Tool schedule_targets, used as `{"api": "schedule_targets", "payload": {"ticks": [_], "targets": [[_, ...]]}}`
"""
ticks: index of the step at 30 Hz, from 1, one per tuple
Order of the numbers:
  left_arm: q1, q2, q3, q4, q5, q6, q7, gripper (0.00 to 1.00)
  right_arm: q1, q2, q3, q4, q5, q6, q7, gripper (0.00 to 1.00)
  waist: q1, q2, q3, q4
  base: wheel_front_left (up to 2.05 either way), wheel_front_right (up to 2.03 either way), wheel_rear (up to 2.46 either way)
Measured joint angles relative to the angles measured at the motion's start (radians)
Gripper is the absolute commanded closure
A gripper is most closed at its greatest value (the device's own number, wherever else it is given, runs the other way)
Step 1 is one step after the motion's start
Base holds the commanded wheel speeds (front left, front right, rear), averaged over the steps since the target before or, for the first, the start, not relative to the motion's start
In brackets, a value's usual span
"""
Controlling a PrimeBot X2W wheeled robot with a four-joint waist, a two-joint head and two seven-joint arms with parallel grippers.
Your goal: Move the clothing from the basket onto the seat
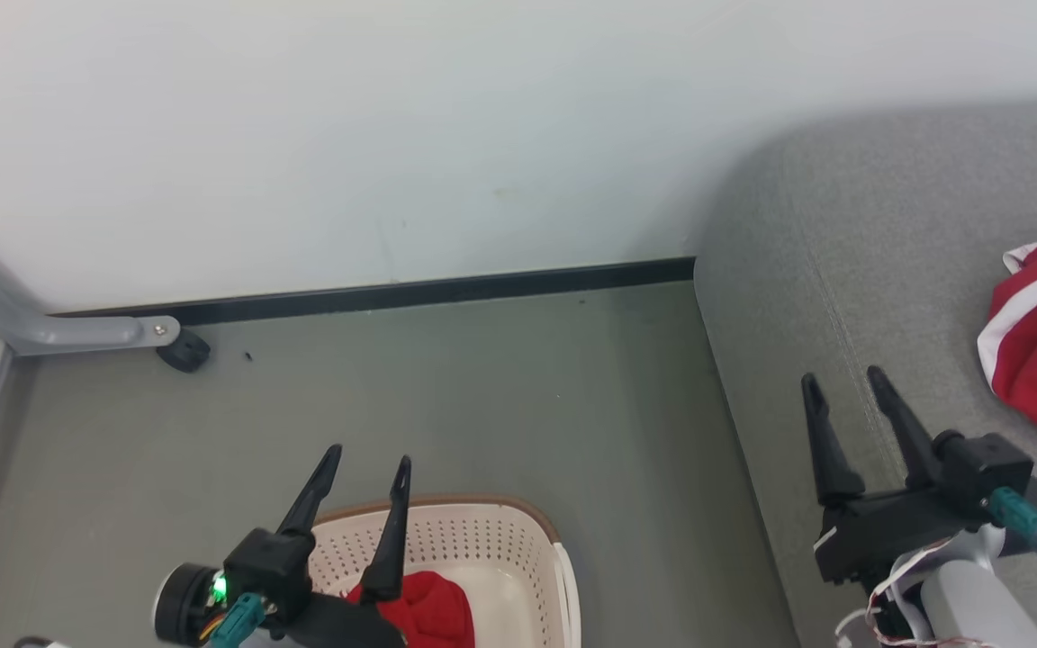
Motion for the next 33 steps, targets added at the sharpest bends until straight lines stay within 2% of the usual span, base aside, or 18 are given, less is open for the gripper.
{"api": "schedule_targets", "payload": {"ticks": [15,33], "targets": [[0.143,0.008,0.099,0.004,-0.004,0.009,-0.008,0.0,0.155,0.027,0.052,-0.082,-0.022,0.002,0.0,0.0,0.0,-0.0001,-0.102,0.045,0.0,0.0,0.0],[0.189,-0.016,0.153,-0.002,0.007,0.009,-0.009,0.0,0.228,0.025,0.047,-0.168,-0.029,-0.006,0.0,0.0,0.0002,0.0001,-0.117,0.05,0.0,0.0,0.0]]}}
